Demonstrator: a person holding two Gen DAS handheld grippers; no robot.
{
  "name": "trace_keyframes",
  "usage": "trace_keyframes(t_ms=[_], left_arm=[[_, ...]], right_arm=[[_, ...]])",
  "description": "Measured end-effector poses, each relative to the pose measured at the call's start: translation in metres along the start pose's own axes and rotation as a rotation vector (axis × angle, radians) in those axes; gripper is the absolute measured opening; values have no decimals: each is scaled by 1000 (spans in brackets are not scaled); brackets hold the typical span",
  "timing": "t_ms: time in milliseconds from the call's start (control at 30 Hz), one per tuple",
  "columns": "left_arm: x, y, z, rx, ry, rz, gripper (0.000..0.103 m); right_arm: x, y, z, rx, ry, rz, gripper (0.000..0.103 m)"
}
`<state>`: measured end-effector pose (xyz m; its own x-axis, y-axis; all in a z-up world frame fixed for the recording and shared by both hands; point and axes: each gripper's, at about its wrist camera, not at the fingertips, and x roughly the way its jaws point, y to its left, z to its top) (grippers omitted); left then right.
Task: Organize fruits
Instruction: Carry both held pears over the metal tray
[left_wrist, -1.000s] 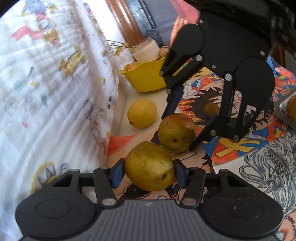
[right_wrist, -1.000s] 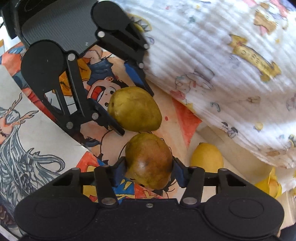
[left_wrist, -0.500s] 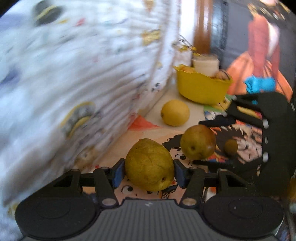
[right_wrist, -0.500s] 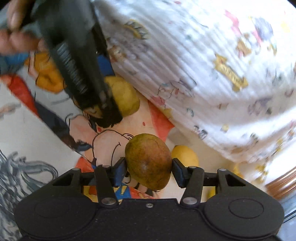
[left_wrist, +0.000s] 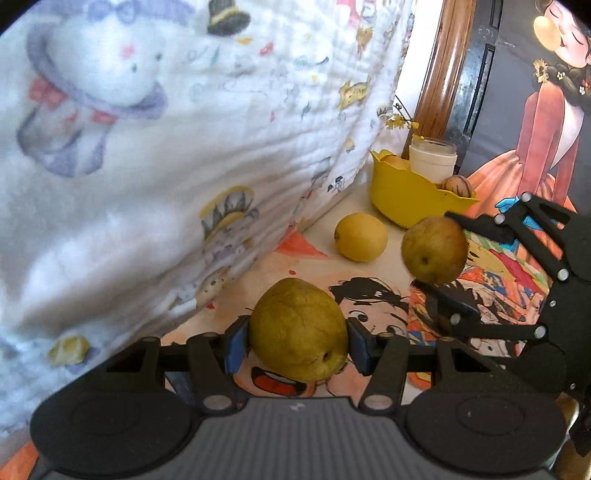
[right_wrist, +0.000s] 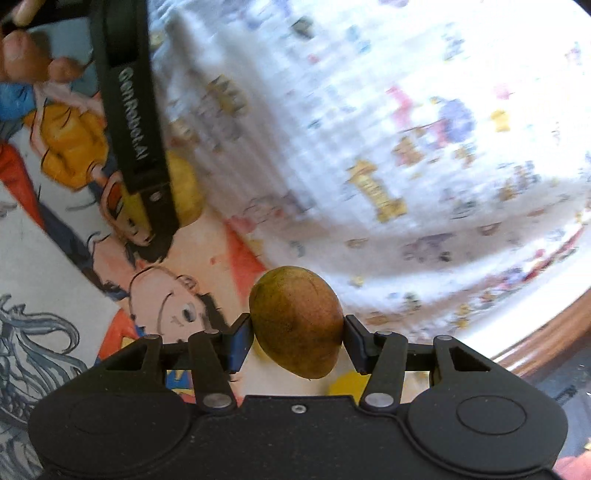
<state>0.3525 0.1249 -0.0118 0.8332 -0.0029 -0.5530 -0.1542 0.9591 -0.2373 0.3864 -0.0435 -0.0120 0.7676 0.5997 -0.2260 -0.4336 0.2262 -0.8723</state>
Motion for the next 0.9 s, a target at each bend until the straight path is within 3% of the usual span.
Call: trace_keyframes(t_ms=[267,533,900], left_arm=[[-37,-22,8,-4,-59,-35,59],[-91,-54,14,14,-146,-78,59],[-157,-96,-5,54,-206,-121,59]], right_arm=[[-59,-26,20,70,-18,-104,54],[-136,-45,33,168,-17,-155,54],[-233,-46,37,274,-12,-221,54]])
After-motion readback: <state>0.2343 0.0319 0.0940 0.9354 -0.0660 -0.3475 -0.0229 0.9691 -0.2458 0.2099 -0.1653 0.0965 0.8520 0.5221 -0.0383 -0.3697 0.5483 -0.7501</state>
